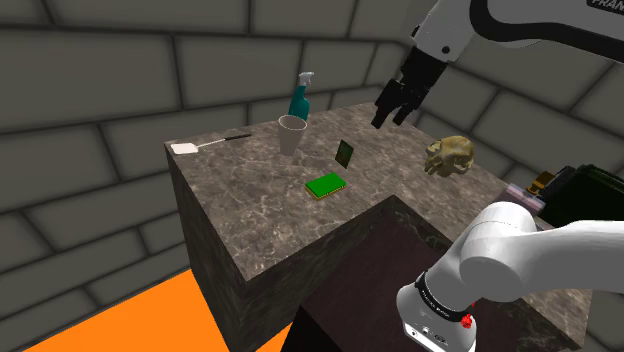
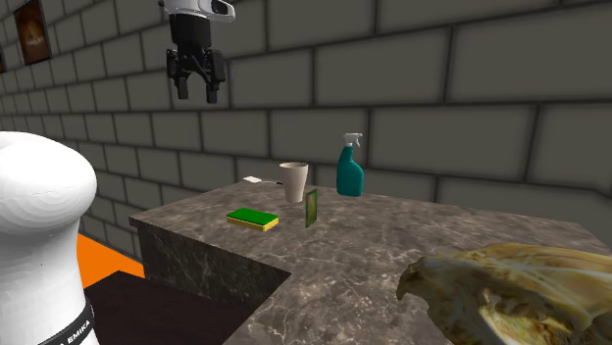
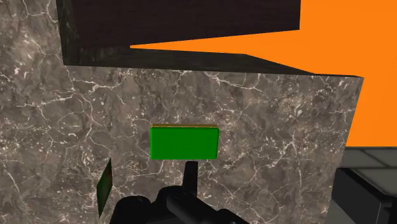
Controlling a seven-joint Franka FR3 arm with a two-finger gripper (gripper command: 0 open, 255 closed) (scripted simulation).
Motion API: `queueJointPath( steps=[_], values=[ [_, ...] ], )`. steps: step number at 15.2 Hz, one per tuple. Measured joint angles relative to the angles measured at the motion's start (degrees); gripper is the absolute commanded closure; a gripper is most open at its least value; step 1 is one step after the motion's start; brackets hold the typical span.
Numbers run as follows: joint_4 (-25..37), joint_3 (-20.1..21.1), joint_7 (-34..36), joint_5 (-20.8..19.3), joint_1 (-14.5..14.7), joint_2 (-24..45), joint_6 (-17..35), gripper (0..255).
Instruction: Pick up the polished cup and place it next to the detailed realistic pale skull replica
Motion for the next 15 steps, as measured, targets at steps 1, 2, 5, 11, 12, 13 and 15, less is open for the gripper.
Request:
queueJointPath(
  steps=[1, 2, 5, 11, 12, 13, 15],
  values=[
    [0.0, 0.0, 0.0, 0.0, 0.0, 0.0, 0.0, 0],
    [0.14, -0.25, -0.3, -0.06, 0.0, 0.99, 0.75, 0],
    [1.56, -1.44, -1.69, -0.18, 0.07, 6.34, 4.24, 0],
    [6.31, -4.68, -5.57, 0.1, 0.27, 18.79, 10.76, 0],
    [7.3, -5.31, -6.41, 0.31, 0.33, 21.31, 12.08, 0],
    [8.61, -5.8, -7.09, 0.58, 0.42, 23.65, 12.89, 0],
    [10.53, -6.93, -8.75, 1.2, 0.45, 28.06, 14.92, 0]
  ],
)
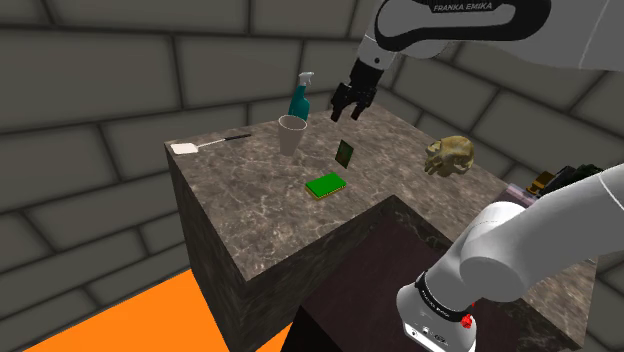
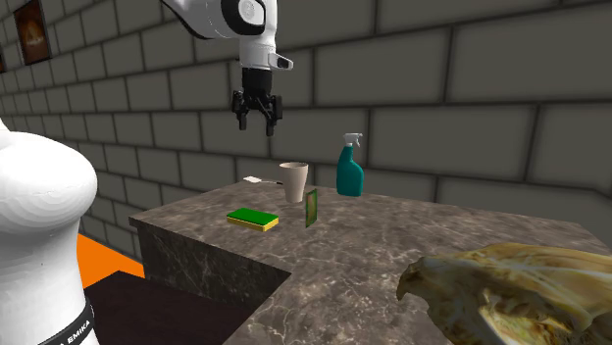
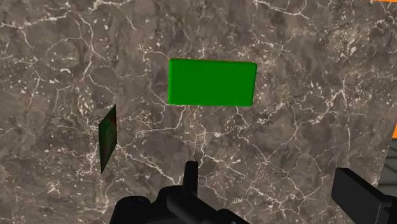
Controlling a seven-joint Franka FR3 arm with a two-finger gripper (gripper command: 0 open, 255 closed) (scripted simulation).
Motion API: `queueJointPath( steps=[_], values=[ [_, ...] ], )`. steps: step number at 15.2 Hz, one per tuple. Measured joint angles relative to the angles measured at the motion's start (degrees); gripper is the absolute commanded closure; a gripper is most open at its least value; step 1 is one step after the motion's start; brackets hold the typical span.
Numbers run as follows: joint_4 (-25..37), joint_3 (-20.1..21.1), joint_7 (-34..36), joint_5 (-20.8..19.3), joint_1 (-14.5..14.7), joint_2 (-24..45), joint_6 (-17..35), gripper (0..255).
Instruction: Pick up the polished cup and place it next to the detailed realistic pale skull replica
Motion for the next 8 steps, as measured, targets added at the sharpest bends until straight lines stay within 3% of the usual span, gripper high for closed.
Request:
queueJointPath(
  steps=[8],
  values=[
    [12.76, -2.66, -5.51, 4.42, -0.1, 18.2, 3.24, 0]
  ],
)
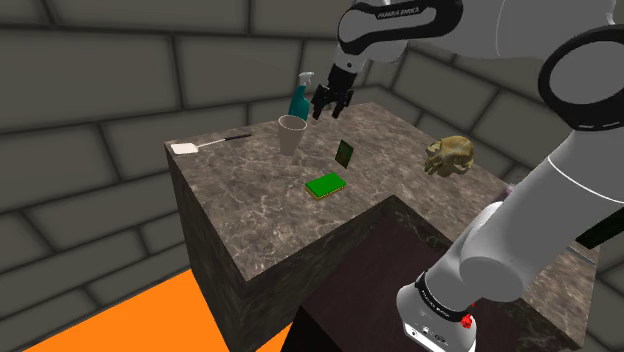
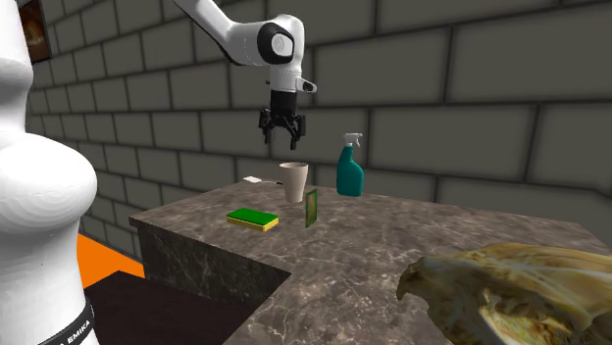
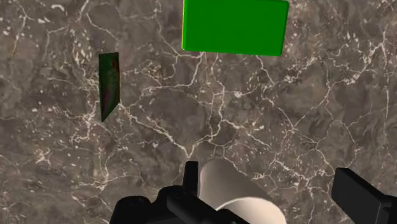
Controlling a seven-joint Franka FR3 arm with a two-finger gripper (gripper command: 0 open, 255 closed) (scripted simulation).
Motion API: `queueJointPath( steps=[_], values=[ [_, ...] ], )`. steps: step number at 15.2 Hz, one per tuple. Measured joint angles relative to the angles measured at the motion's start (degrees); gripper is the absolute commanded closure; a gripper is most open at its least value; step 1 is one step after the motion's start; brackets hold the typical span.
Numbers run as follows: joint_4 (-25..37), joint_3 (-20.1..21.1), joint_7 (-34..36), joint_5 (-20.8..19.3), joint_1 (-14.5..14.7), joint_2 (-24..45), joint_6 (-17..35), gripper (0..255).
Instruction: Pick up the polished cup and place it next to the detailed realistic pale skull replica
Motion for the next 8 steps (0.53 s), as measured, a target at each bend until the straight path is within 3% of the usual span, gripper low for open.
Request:
queueJointPath(
  steps=[8],
  values=[
    [20.03, -0.46, -4.57, 5.5, -2.76, 20.42, -2.16, 0]
  ],
)
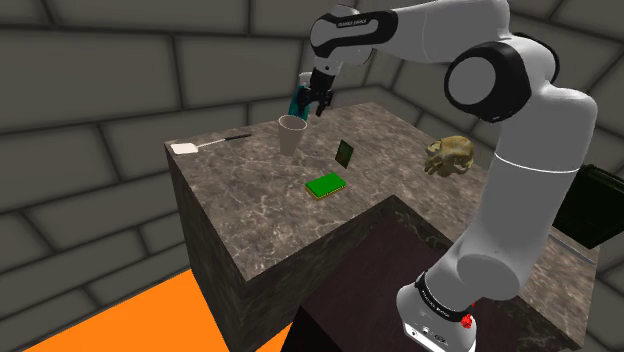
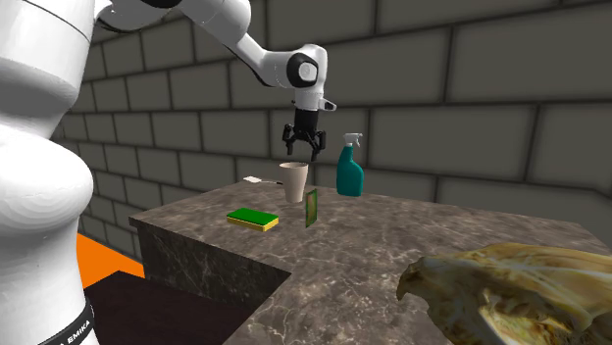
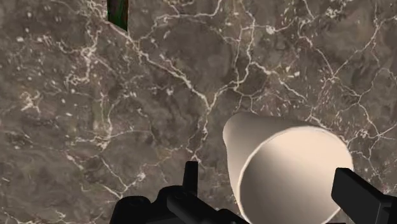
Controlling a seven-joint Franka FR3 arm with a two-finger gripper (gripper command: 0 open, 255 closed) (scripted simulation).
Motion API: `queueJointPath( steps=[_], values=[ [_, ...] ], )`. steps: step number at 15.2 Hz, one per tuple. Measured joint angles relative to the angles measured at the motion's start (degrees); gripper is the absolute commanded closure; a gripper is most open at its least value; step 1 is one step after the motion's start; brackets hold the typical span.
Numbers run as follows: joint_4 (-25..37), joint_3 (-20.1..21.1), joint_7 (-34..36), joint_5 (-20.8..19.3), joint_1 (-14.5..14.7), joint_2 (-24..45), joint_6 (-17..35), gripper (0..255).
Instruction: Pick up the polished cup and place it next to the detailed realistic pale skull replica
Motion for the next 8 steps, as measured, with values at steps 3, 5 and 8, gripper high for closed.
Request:
queueJointPath(
  steps=[3, 5, 8],
  values=[
    [5.9, 0.33, -0.88, 1.32, -1.21, 5.92, -0.64, 0],
    [6.01, 0.49, -1.05, 1.63, -1.25, 7.03, 0.26, 0],
    [5.06, 0.73, -1.23, 1.98, -1.09, 7.98, 2.16, 0]
  ],
)
